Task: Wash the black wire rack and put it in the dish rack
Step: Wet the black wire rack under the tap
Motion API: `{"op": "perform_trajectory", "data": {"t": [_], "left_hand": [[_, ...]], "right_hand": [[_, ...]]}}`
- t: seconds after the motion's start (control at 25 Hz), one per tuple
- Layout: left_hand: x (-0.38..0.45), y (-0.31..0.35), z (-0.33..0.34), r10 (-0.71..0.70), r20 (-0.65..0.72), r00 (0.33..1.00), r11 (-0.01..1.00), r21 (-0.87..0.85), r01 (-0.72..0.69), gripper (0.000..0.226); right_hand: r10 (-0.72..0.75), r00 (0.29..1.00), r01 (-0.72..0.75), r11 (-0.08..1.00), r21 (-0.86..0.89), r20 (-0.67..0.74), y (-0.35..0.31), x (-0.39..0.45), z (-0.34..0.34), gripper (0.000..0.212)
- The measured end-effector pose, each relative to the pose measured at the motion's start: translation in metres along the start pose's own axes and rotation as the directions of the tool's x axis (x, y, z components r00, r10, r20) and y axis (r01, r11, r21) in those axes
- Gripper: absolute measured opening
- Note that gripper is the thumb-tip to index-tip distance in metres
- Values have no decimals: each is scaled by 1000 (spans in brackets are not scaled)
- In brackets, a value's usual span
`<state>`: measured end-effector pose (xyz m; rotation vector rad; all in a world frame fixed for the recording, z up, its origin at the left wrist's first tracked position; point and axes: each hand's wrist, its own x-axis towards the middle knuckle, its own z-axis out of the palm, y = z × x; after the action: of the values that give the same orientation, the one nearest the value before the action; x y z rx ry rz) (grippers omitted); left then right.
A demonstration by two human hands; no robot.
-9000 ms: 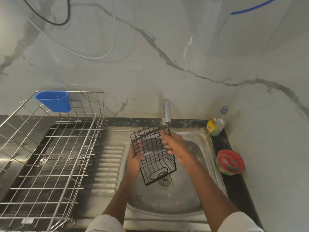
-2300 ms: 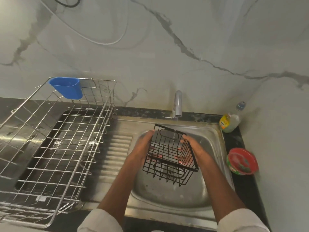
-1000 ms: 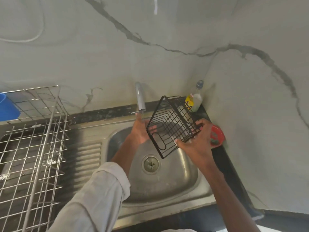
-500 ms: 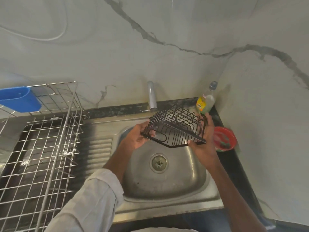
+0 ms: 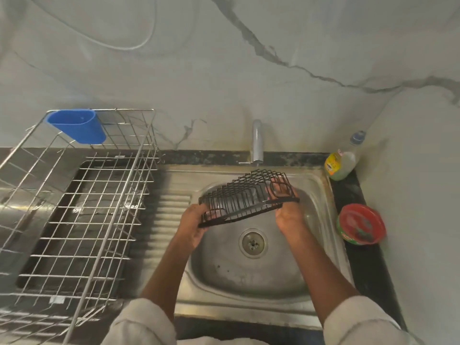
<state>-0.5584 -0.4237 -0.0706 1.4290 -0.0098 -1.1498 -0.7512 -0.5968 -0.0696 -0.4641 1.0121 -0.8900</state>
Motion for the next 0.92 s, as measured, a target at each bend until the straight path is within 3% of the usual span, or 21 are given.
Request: {"op": "perform_trajectory", "data": {"t": [0.08,0.2,0.32,0.48,0.72,0.92], "left_hand": [[-4,-14,-15,23,-73,997,999,-44,-27,24],[-21,-30,-24,51,-130,990,997,-56,-59,31],[-49,-38,-22,19,-51,999,1000,24,-18,31],[-57,-49,-20,-81,-3,997,987,142,81,51],[-37,-61,-5,-228,99,969,966,144,213,49],[-22,-67,30,-245,139,960,965,127,228,42]], "right_hand": [[75,990,-58,989,-136,123,9,8,16,28],[75,974,-24,972,-234,211,12,8,38,31],[118,925,-4,953,-302,361,-7,3,58,38],[143,826,85,925,-371,545,-19,5,78,38],[-49,919,268,807,-526,391,-39,-7,61,37],[-183,940,331,697,-636,289,-60,-15,14,34]]}}
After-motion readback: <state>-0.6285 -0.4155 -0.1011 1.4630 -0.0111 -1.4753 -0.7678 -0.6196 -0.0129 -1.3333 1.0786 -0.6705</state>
